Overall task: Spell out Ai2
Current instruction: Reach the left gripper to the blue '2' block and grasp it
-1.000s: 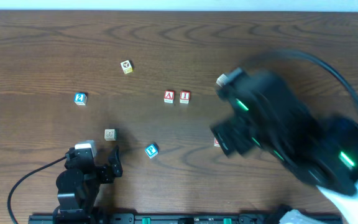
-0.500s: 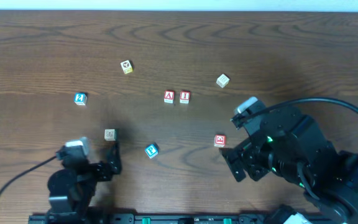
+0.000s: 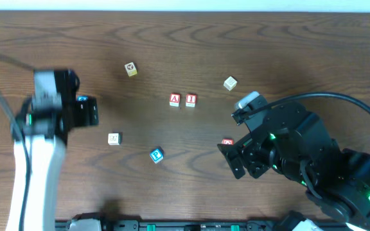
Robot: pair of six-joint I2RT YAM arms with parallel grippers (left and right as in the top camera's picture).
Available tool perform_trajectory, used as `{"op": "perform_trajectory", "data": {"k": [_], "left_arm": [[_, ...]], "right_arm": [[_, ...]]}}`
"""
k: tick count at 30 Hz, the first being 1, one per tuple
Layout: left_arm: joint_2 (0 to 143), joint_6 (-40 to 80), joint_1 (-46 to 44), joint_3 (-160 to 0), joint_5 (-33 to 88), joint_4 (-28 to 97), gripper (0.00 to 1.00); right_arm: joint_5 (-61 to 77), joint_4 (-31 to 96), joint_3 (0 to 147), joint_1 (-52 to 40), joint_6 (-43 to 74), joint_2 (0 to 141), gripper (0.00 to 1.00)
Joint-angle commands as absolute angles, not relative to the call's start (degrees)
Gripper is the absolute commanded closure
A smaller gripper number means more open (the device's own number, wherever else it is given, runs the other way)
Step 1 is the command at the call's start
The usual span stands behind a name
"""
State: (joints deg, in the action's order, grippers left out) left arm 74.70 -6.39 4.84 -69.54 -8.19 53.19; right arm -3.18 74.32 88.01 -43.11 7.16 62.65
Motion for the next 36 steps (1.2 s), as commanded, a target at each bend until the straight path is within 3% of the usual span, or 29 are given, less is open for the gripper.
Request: {"op": "perform_trajectory", "data": {"k": [1, 7, 15, 36], "left_arm": [[83.3, -13.6, 7.9, -75.4, -2.4, 54.4, 0.05], [91.8, -13.5, 10.1, -77.1, 10.2, 48.2, 0.05], [96.4, -13.8, 10.4, -77.1, 7.4, 40.1, 0.05], [112.9, -17.0, 13.9, -77.1, 3.3, 35.8, 0.02]], "right_arm": [[-3.3, 74.3, 88.0, -43.5, 7.6, 62.6, 0.01], [-6.3, 74.0, 88.0, -43.5, 7.7, 62.6, 0.01], [-7.8, 72.2, 88.0, -43.2, 7.7, 62.7, 0.01], [-7.7, 69.4, 88.0, -36.8, 7.6, 62.7, 0.01]]}}
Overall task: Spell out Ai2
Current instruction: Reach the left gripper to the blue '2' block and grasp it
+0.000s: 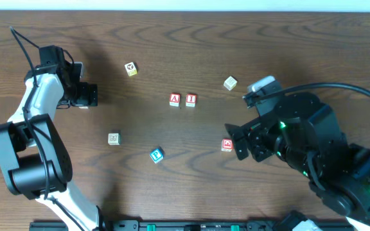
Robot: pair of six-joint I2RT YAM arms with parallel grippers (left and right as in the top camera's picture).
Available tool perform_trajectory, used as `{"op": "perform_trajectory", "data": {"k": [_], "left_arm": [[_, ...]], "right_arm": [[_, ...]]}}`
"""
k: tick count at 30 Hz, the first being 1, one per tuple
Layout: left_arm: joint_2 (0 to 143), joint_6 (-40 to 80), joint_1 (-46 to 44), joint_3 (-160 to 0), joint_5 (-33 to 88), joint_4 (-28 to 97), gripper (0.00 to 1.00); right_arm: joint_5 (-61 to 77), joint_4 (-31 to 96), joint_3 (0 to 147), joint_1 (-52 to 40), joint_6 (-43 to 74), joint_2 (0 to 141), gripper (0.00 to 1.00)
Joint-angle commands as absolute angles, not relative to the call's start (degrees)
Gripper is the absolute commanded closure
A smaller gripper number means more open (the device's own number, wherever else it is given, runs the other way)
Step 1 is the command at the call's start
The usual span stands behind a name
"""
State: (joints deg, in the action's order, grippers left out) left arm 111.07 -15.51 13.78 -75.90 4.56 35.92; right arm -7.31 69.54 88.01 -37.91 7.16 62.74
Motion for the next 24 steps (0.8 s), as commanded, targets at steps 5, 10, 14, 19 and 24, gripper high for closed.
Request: {"op": "perform_trajectory", "data": {"k": [5, 10, 14, 19, 24], "left_arm": [[115.3, -17.0, 13.8, -77.1, 2.8, 35.3, 0.12], [116.7, -16.9, 13.8, -77.1, 2.8, 35.3, 0.21], [116.7, -16.7, 13.8, -77.1, 2.8, 34.4, 0.29], [116.7, -16.7, 13.8, -77.1, 3.0, 34.3, 0.43], [116.7, -16.0, 13.8, -77.1, 3.0, 34.2, 0.49]], "right_arm": [[-7.7, 68.6, 88.0, -35.3, 7.6, 62.7, 0.01], [-7.7, 68.1, 88.0, -34.8, 7.7, 62.9, 0.01], [-7.7, 68.1, 88.0, -34.8, 7.7, 63.5, 0.01], [-7.7, 68.1, 88.0, -34.8, 7.7, 65.1, 0.01], [-7.4, 67.9, 88.0, -34.8, 7.7, 65.7, 0.01]]}}
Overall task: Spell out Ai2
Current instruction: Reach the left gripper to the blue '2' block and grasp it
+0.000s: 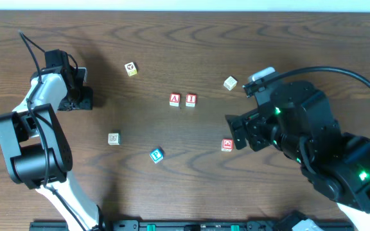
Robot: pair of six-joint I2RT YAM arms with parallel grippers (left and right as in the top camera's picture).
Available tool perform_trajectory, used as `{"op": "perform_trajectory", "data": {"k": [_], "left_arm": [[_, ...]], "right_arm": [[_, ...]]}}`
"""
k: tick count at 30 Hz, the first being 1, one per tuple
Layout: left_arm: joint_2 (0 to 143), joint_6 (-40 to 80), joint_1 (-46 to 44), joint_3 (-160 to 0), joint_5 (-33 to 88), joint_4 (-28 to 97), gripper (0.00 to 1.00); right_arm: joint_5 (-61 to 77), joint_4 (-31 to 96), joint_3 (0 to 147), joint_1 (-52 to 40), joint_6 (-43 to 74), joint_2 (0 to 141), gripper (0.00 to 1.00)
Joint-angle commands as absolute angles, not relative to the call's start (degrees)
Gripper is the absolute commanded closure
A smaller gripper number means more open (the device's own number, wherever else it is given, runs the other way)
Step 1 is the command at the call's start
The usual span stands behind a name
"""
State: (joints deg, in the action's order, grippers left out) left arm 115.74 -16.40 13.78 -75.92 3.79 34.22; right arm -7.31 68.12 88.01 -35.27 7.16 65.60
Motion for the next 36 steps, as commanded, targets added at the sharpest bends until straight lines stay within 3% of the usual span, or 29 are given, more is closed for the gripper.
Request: {"op": "perform_trajectory", "data": {"k": [1, 9, 23, 36], "left_arm": [[116.7, -15.9, 13.8, -77.2, 3.0, 34.2, 0.50], [116.7, -13.0, 13.8, -78.7, 3.0, 34.3, 0.56], [116.7, -9.5, 13.8, -78.9, 3.0, 36.0, 0.57], [116.7, -3.7, 13.8, -78.9, 3.0, 35.9, 0.68]], "right_arm": [[-7.4, 67.7, 88.0, -34.8, 7.7, 65.7, 0.01], [-7.4, 67.5, 88.0, -34.8, 7.7, 65.7, 0.01], [-7.4, 67.5, 88.0, -34.8, 7.7, 65.7, 0.01], [-7.0, 67.9, 88.0, -34.8, 7.7, 65.7, 0.01]]}}
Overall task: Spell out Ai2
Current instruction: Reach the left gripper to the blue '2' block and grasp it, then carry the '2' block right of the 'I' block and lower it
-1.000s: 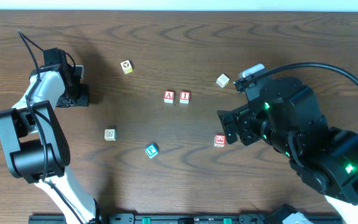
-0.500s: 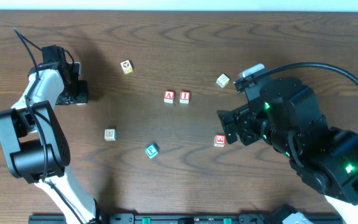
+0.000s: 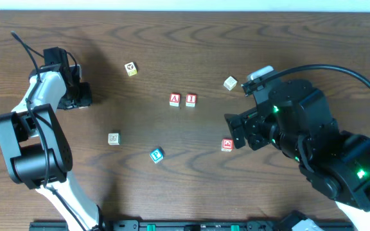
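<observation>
Two red-and-white blocks, an A block [image 3: 175,99] and an I block [image 3: 191,99], sit side by side mid-table. A third red-and-white block [image 3: 227,145] lies on the table lower right of them; its face is too small to read. My right gripper [image 3: 236,133] hovers just right of that block and looks open, its jaws apart and holding nothing. At the far left my left gripper [image 3: 82,96] is folded back, with its jaws too dark to make out.
Loose blocks lie around the pair: a blue one [image 3: 156,154], a plain pale one [image 3: 114,138], a yellowish one [image 3: 130,68] and a pale one [image 3: 230,83] near the right arm. The table's far edge runs along the top.
Almost nothing differs. My left gripper has shifted very slightly at the far left. The right gripper and all blocks are where they were.
At first my right gripper was low over the third red block, partly hiding it, while my left gripper hung at mid-left. Then the right gripper was off to the block's right, leaving it exposed, and the left arm was folded at the far left. Both have stayed there.
</observation>
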Robot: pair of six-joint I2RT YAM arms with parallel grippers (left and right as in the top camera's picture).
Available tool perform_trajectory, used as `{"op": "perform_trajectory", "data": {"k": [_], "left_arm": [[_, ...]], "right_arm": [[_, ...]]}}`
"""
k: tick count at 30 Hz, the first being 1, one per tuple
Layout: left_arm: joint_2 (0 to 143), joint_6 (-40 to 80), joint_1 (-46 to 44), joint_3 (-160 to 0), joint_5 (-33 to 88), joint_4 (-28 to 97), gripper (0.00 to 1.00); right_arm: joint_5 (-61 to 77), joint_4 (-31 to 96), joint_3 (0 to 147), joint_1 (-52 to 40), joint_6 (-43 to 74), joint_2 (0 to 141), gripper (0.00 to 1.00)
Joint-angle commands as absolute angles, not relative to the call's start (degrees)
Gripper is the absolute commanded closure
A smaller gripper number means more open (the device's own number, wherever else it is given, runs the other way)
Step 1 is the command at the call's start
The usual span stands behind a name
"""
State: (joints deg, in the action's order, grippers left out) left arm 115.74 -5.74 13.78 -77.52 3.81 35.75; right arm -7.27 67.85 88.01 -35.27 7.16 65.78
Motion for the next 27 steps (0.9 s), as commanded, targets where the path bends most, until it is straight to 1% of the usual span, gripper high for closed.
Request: {"op": "perform_trajectory", "data": {"k": [1, 7, 10, 16, 18, 22, 27], "left_arm": [[116.7, -3.6, 13.8, -78.9, 3.0, 35.9, 0.69], [116.7, -3.6, 13.8, -78.9, 3.0, 35.9, 0.76], [116.7, -3.6, 13.6, -79.8, 3.0, 36.1, 0.77], [116.4, -3.7, 10.7, -86.7, 3.0, 40.4, 0.84], [116.4, -3.6, 8.6, -90.1, 3.2, 42.4, 0.88], [116.4, -2.6, 2.3, -95.5, 5.0, 43.9, 0.94], [116.4, 1.6, -7.8, -98.2, 8.1, 42.6, 0.94]], "right_arm": [[-7.0, 67.9, 88.0, -34.8, 7.7, 65.7, 0.01], [-7.0, 67.9, 88.0, -34.8, 7.7, 65.7, 0.01], [-7.1, 67.5, 88.0, -34.8, 7.6, 65.7, 0.01], [-8.9, 66.5, 89.6, -34.8, 6.6, 64.5, 0.01], [-10.2, 66.7, 91.4, -34.8, 6.5, 63.6, 0.01], [-13.6, 68.4, 96.4, -34.8, 6.6, 61.4, 0.01], [-17.0, 74.7, 106.1, -34.8, 8.4, 59.5, 0.01]]}}
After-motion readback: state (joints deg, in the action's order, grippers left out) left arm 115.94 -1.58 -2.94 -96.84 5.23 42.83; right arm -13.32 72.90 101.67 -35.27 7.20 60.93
